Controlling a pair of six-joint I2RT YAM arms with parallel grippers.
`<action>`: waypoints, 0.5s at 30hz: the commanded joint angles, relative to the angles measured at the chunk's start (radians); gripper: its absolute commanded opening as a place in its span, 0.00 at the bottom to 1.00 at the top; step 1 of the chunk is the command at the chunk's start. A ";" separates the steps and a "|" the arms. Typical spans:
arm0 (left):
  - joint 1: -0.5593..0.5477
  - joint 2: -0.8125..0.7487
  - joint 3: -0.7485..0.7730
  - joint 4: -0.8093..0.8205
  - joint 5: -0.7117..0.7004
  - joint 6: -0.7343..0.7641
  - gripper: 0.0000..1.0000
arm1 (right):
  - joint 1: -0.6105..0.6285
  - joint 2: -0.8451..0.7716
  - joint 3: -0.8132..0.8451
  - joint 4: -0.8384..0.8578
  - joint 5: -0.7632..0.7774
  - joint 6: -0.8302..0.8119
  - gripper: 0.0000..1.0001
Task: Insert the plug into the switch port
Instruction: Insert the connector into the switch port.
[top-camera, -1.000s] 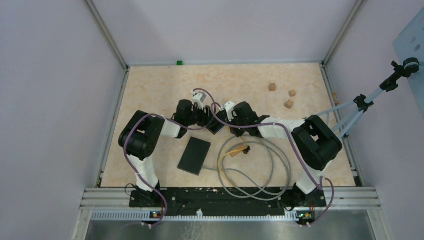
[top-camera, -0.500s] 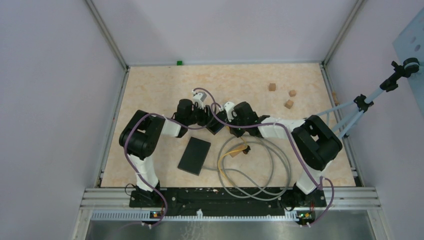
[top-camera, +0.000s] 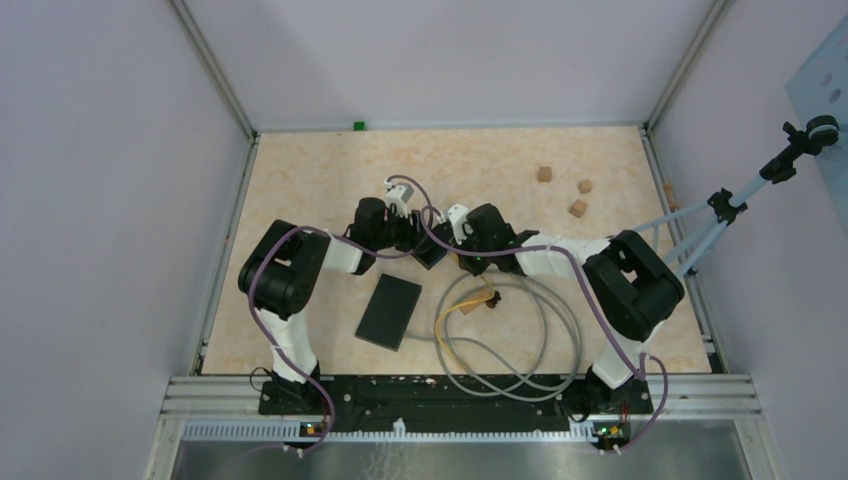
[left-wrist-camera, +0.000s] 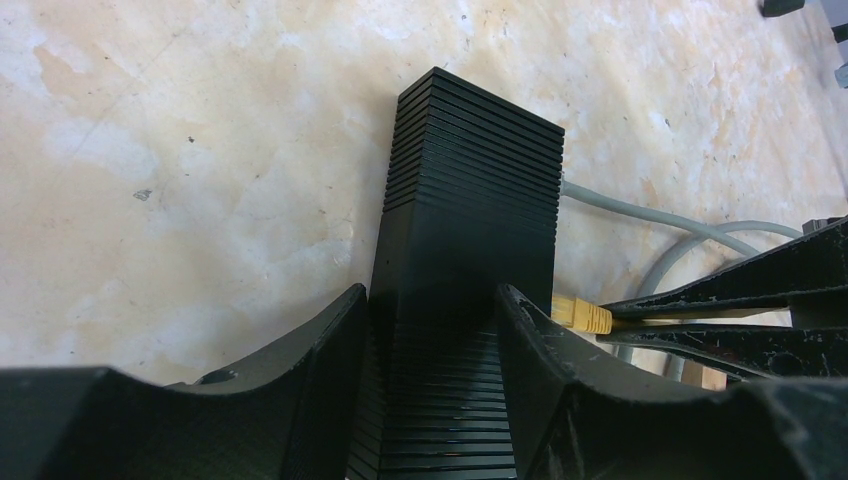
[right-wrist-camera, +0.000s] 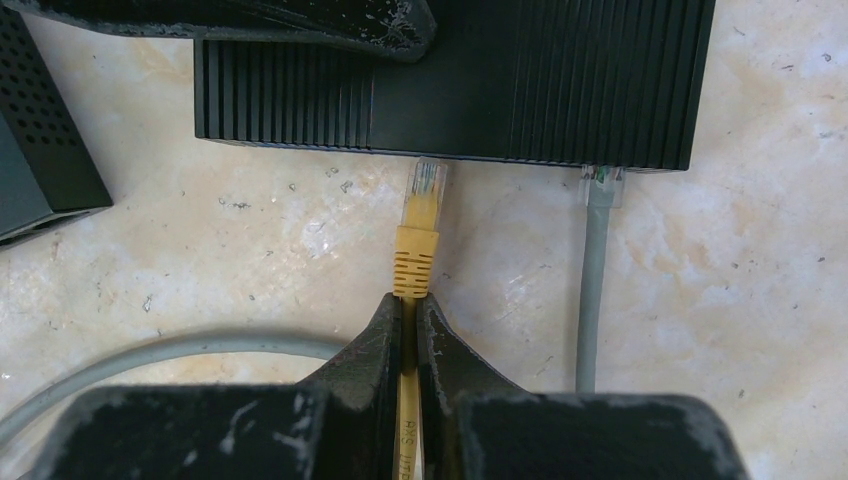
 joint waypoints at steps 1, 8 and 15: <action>-0.003 0.012 0.014 -0.024 -0.016 0.014 0.56 | 0.006 -0.020 0.008 0.027 -0.018 0.002 0.00; -0.004 0.015 0.019 -0.028 -0.012 0.014 0.57 | 0.006 -0.016 0.023 0.060 -0.031 0.011 0.00; -0.003 0.022 0.027 -0.034 -0.003 0.013 0.56 | 0.006 -0.023 0.018 0.088 -0.063 0.017 0.00</action>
